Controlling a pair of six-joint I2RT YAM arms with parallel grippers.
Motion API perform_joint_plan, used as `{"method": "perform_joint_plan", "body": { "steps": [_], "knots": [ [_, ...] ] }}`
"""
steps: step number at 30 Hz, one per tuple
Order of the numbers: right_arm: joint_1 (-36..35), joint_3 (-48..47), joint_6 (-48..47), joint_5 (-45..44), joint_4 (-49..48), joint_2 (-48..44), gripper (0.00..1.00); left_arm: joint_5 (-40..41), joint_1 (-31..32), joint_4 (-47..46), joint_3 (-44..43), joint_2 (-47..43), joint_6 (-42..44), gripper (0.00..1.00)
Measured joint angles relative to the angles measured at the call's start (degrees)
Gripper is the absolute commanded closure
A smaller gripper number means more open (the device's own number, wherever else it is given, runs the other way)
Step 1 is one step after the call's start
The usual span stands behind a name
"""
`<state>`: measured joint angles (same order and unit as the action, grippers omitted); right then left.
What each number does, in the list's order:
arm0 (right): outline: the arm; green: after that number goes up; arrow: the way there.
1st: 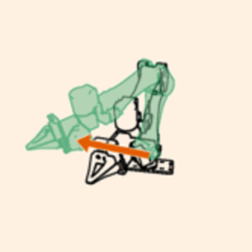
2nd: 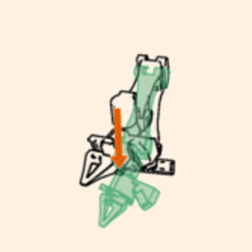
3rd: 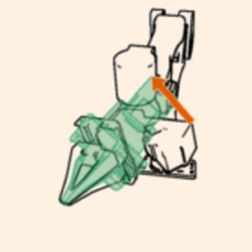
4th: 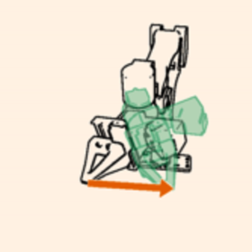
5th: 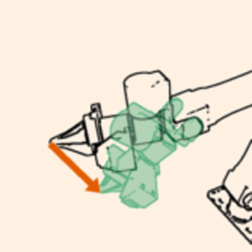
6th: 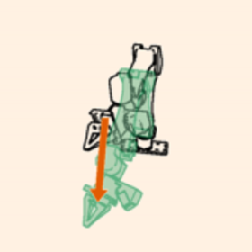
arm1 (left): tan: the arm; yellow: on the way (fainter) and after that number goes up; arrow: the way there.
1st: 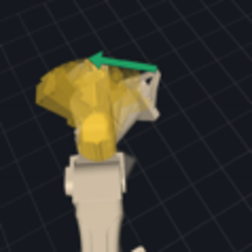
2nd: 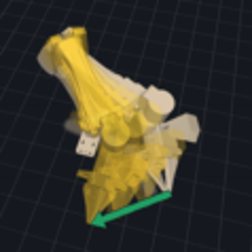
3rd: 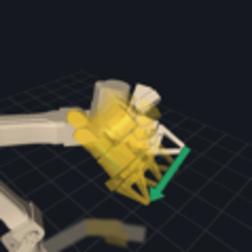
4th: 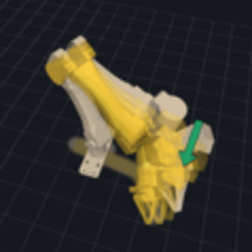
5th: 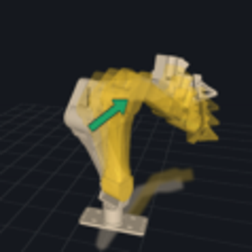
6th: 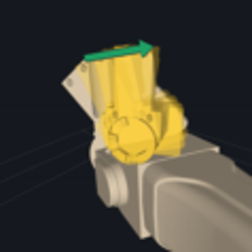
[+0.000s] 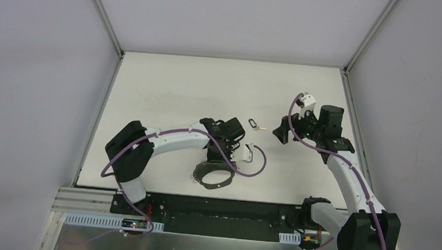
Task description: Put the keys on the keyring
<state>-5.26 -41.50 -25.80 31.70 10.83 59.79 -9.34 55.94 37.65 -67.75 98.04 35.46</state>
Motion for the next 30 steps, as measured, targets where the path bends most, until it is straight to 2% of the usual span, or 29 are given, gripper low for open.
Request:
{"method": "perform_joint_plan", "body": {
  "steps": [8, 15, 25, 30],
  "knots": [
    [0.94, 0.00, 0.00, 0.09, 0.09, -0.22, 0.01, 4.37, 1.42, -3.10, -0.02, 4.55, 6.12, 0.68],
    [1.22, 0.00, 0.00, 0.28, 0.15, -0.22, 0.01, 6.91, 2.25, -5.01, -0.39, 5.84, 8.50, 0.72],
    [1.42, 0.00, -0.02, 0.33, 0.20, -0.15, 0.01, 8.70, 2.25, -9.07, -0.42, 5.90, 7.61, 0.94],
    [1.42, 0.00, 0.00, 0.35, 0.24, -0.15, 0.01, 12.13, 1.33, -11.96, -1.49, 7.23, 5.09, 0.99]
  ]
}}
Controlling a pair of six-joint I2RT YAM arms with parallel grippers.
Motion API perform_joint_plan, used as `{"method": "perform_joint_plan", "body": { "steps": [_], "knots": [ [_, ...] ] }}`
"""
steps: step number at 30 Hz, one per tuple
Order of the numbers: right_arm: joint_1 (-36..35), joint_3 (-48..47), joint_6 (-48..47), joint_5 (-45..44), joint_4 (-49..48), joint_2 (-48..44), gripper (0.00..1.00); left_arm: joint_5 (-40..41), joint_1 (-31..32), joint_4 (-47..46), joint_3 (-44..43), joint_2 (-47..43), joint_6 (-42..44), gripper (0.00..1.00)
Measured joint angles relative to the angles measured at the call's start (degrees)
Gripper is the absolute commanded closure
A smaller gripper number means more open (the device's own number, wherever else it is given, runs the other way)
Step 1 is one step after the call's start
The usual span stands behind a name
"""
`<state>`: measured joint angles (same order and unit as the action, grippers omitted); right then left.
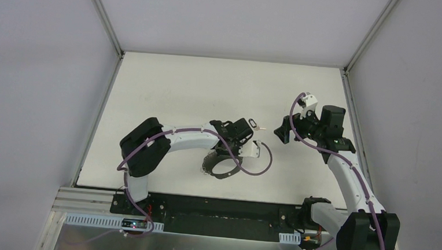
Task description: Put the keys on the keyring
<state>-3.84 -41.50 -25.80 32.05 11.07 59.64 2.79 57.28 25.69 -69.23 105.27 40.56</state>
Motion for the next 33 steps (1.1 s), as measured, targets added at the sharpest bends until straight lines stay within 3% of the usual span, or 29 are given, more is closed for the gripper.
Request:
{"method": "perform_joint_plan", "body": {
  "steps": [5, 10, 16, 24, 33],
  "knots": [
    [0.02, 0.00, 0.00, 0.15, 0.20, 0.00, 0.01, 1.27, -4.11, -0.15, -4.17, 2.23, -3.67, 0.97],
    [0.24, 0.00, 0.00, 0.17, 0.33, 0.00, 0.01, 0.68, -7.76, -0.26, -6.08, 2.14, -6.40, 0.84],
    [1.49, 0.00, 0.26, 0.33, 0.33, -0.02, 0.01, -6.86, -7.32, 0.07, -6.12, 1.51, -8.39, 0.76],
    [3.74, -0.04, 0.96, 1.92, 0.90, -0.02, 0.01, -15.28, -6.95, 0.28, -9.84, 1.46, -7.19, 0.75],
    [5.57, -0.07, 1.16, 3.02, 1.68, -0.02, 0.01, -17.64, -6.95, 1.05, -17.66, 7.91, -1.92, 0.75]
  ]
}}
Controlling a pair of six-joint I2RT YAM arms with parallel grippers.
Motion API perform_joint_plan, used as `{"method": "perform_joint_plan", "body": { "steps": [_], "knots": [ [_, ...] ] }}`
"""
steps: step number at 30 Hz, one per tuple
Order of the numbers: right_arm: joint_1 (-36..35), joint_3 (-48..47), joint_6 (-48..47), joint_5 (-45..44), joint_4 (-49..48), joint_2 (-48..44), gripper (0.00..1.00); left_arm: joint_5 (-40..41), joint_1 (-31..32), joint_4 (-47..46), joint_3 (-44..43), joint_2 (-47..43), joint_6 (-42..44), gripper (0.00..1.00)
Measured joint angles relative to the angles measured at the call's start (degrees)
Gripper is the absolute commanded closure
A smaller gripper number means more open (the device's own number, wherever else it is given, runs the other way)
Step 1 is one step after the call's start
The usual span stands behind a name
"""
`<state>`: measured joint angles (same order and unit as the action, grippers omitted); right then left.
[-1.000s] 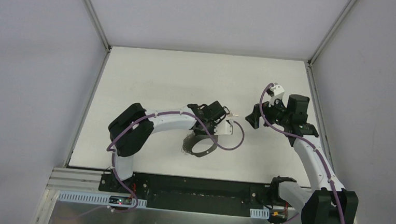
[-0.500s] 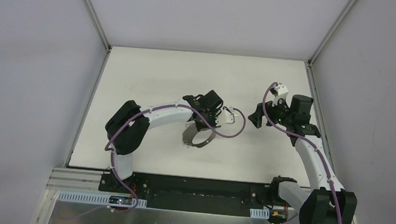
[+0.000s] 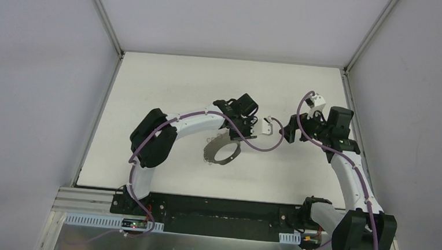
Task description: Put the keys on the keyring
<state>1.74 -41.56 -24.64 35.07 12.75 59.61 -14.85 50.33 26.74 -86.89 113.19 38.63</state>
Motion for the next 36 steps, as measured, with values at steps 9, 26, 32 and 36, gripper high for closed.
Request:
{"method": "perform_joint_plan", "body": {
  "steps": [9, 26, 32, 36],
  "knots": [
    [0.81, 0.00, 0.00, 0.37, 0.17, 0.02, 0.01, 0.44, 0.26, 2.91, -1.22, 3.82, 3.28, 0.75],
    [1.36, 0.00, 0.00, 1.46, 0.92, 0.02, 0.02, 7.41, 1.84, 5.51, -4.92, 7.78, 6.27, 0.90],
    [1.49, 0.00, 0.00, 1.73, 1.07, 0.02, 0.02, 9.33, 1.86, 4.92, -5.01, 7.80, 6.80, 1.00],
    [1.57, 0.00, 0.00, 1.88, 1.11, 0.02, 0.02, 9.62, 1.84, 3.96, -5.01, 7.80, 6.78, 1.00]
  ]
}}
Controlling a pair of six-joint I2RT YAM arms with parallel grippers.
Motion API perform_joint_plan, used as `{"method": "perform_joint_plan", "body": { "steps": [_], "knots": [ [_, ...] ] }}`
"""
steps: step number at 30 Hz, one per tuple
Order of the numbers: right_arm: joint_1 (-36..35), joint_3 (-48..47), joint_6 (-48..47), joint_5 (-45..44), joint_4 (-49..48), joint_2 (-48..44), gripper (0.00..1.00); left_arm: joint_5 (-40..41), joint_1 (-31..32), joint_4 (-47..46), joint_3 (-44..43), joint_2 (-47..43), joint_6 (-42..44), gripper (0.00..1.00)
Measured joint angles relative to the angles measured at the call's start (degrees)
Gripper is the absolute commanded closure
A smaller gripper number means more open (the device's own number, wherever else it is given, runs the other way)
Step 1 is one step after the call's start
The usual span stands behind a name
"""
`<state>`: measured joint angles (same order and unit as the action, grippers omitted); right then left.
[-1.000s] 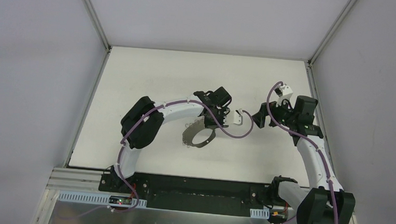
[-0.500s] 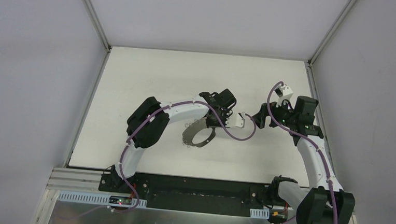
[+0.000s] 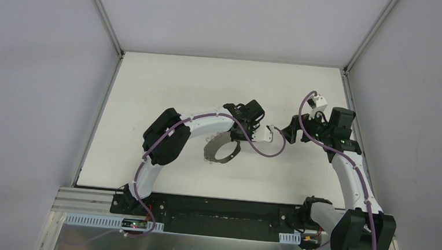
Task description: Put the keys on the keyring
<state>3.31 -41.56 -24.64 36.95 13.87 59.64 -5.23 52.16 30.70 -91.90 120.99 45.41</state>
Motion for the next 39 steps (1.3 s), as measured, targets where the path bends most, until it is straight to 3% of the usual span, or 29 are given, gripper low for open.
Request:
{"method": "perform_joint_plan", "body": {
  "steps": [7, 14, 21, 26, 32, 39],
  "knots": [
    [0.04, 0.00, 0.02, 0.57, 0.09, 0.04, 0.02, -0.50, -0.20, -1.29, 0.31, -1.07, -2.32, 1.00],
    [0.11, -0.04, 0.17, 1.49, 0.09, -0.02, 0.02, -5.38, -2.40, -1.64, 1.33, -8.28, -6.40, 0.99],
    [0.13, -0.33, 0.20, 1.70, 0.09, -0.31, 0.02, -6.27, -3.08, 2.36, -4.61, -6.19, -5.55, 0.67],
    [0.15, -0.33, 0.17, 1.95, 0.11, -0.68, 0.02, -5.81, -2.95, 4.48, -6.58, -1.18, -4.55, 0.54],
    [0.22, -0.33, 0.13, 2.14, 0.15, -0.68, 0.02, -3.39, -2.25, 7.76, -9.31, 3.15, -3.76, 0.55],
    [0.50, -0.33, 0.00, 2.05, 0.22, -0.68, 0.02, -0.57, -2.23, 8.90, -11.85, 5.01, -2.01, 0.71]
  ]
}}
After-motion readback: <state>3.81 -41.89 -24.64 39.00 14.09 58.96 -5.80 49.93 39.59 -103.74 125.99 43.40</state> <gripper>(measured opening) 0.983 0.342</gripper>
